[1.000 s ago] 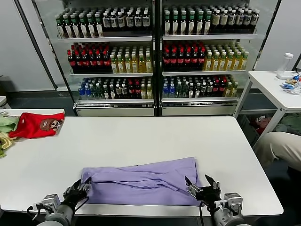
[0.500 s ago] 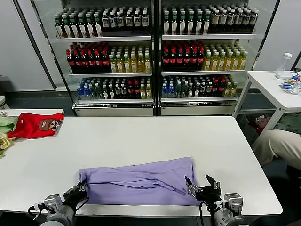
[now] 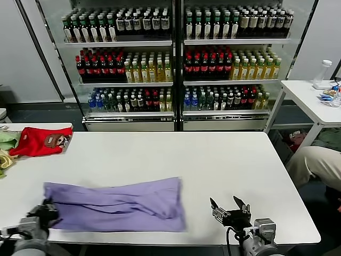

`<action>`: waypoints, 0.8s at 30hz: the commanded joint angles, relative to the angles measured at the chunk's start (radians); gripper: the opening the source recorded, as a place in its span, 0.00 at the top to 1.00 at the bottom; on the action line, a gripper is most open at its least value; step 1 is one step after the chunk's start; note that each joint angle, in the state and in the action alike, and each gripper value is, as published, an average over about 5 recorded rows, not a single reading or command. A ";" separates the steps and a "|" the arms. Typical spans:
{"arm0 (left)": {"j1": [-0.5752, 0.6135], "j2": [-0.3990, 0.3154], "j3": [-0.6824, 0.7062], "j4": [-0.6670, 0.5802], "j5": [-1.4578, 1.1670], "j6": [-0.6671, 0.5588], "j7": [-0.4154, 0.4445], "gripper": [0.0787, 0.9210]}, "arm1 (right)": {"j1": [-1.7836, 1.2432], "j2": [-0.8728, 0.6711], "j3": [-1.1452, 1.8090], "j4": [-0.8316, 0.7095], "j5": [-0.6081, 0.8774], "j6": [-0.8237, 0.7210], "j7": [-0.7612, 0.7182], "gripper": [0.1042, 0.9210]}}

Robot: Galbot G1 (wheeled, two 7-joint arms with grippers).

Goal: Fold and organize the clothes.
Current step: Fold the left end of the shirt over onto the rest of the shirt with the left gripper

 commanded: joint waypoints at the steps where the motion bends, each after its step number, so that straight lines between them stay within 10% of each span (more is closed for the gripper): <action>1: 0.002 0.002 -0.087 -0.090 0.037 0.009 0.025 0.97 | 0.000 0.000 0.003 -0.001 -0.001 0.000 0.000 0.12; 8: -0.039 -0.035 0.206 -0.222 -0.317 0.049 0.099 0.97 | -0.003 0.001 0.006 -0.001 -0.002 0.000 0.000 0.12; 24: -0.161 -0.100 0.498 -0.121 -0.179 0.048 0.137 0.97 | -0.014 0.014 0.008 0.005 -0.017 -0.001 0.001 0.12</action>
